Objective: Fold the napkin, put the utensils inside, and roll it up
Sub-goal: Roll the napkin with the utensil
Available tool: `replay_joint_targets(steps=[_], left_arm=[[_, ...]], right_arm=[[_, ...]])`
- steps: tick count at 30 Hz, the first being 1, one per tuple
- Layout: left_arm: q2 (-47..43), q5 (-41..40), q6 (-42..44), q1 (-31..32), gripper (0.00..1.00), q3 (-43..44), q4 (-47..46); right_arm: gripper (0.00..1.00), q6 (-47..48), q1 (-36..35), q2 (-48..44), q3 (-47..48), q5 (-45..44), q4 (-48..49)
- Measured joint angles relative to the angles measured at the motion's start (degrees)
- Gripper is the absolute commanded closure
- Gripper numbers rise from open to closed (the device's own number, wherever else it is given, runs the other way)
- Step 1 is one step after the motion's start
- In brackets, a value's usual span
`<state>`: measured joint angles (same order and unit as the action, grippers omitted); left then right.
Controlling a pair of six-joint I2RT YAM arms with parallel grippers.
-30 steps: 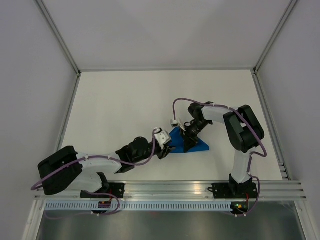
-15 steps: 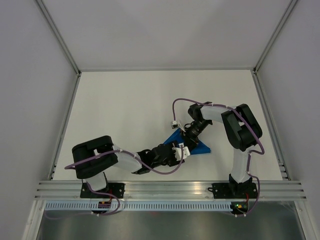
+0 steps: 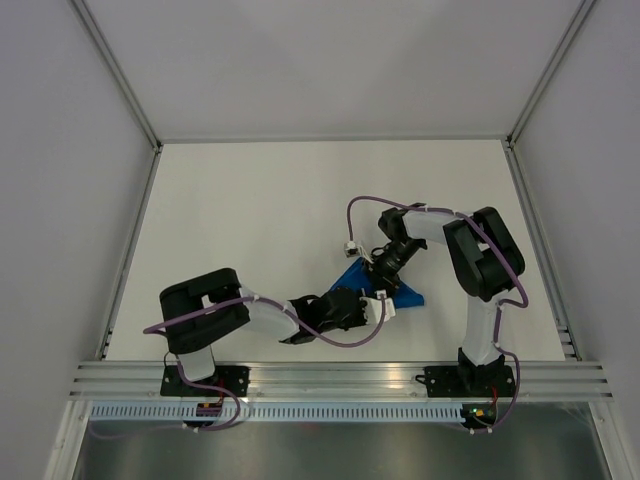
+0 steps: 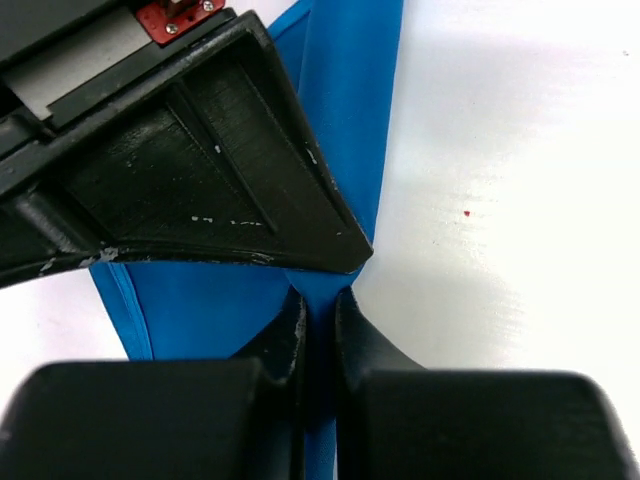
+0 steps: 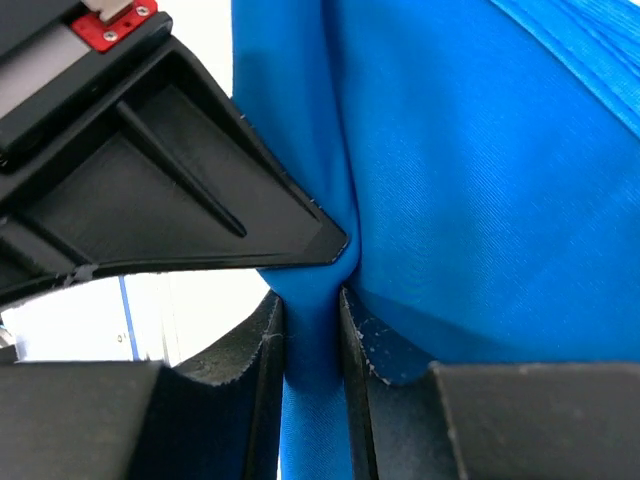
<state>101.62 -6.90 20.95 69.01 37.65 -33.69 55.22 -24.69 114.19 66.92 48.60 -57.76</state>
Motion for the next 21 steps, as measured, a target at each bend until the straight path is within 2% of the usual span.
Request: replay_joint_targets(steps=[5, 7, 10, 11, 15, 21], left_arm=[[0.02, 0.79, -0.17, 0.07, 0.98, 2.54, 4.72], [0.02, 1.01, -0.70, 0.04, 0.98, 3.08, 5.70], [0.04, 1.90, -1.92, -0.24, 0.98, 4.00, 7.30], [0.07, 2.62, -2.47, -0.50, 0.98, 4.37, 7.80], [0.63, 6.08, -6.29, -1.86, 0.98, 5.66, 8.33], [2.21, 9.38, -10.80, -3.17, 0.98, 7.56, 8.15]], right_arm=[[0.82, 0.00, 0.55, -0.15, -0.13, -0.24, -0.20], [0.77, 0.00, 0.55, -0.52, -0.46, -0.46, 0.00], [0.63, -0.15, 0.55, -1.40, -1.11, -0.96, 0.55], [0.54, -0.35, 0.55, -1.77, -1.36, -1.11, 0.63], [0.43, -1.70, 0.50, -4.90, -3.23, -2.12, 1.46], [0.37, -3.28, 1.20, -9.88, -4.66, -6.58, 5.77]])
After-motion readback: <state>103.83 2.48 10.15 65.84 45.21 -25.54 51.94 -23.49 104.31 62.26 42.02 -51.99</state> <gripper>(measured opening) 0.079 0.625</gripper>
